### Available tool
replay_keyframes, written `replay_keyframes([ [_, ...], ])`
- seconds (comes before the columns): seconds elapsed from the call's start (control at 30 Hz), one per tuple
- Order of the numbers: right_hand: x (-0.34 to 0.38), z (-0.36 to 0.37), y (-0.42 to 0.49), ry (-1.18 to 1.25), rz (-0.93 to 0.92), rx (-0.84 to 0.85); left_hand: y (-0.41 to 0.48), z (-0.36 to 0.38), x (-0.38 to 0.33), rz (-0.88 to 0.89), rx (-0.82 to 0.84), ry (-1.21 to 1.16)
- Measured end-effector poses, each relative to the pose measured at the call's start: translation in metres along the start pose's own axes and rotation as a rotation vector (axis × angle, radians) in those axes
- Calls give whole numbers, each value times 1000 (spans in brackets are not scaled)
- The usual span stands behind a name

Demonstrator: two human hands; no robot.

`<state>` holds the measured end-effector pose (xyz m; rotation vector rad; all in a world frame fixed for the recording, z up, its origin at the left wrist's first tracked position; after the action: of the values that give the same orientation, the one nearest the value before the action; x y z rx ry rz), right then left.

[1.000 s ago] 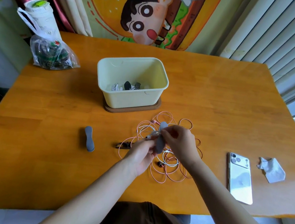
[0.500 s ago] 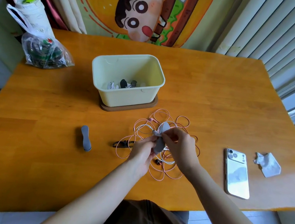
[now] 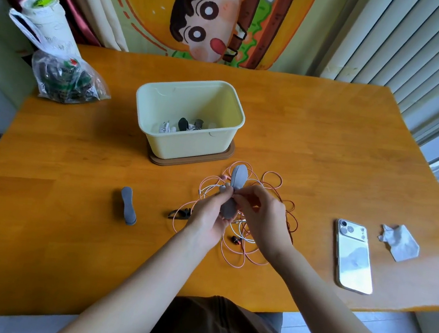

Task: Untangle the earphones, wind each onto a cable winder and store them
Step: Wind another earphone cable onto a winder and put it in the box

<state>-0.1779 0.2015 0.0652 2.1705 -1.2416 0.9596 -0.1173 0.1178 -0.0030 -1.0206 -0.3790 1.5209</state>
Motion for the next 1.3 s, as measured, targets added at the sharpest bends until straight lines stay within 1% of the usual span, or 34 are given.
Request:
replay_keyframes([
  [0.13, 1, -3, 1, 122, 51, -22, -1, 4, -5, 54, 78, 64],
  [0.33, 4, -9, 2, 74, 24, -47, -4, 7, -16, 129, 130, 95],
  [0.53, 4, -13, 5, 60, 34, -65, -10, 15, -20, 160, 250, 215],
  [0.6, 5, -14, 6, 59, 35, -61, -11, 18, -21, 165, 294, 290],
  [0.67, 7, -16, 6, 69, 28, -66, -11, 18, -21, 181, 285, 331],
  [0.8, 16, -16, 3, 80, 10, -106, -12, 18, -22, 196, 254, 281],
  [0.93, 17, -15, 2, 166, 48, -117, -13, 16, -22, 154, 267, 230],
  [1.0, 18, -15, 2, 164, 41, -114, -12, 13, -20, 127, 248, 227],
  [1.2, 20, -13, 4, 160, 32, -90, -15, 11, -25, 168, 212, 376],
  [1.3, 24, -11, 3, 112, -17, -69, -15, 10, -28, 161, 167, 385],
])
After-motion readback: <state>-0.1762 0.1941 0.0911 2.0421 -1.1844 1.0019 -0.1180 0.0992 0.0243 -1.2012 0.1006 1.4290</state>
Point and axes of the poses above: each hand's wrist, its own y-axis towards the middle knuckle, its own z-axis out of the palm, x = y × z, the point moved 7 cm from there along y, towards the middle knuckle, and after that the axes turned 6 degrees about -y, right-handed, at the moved point
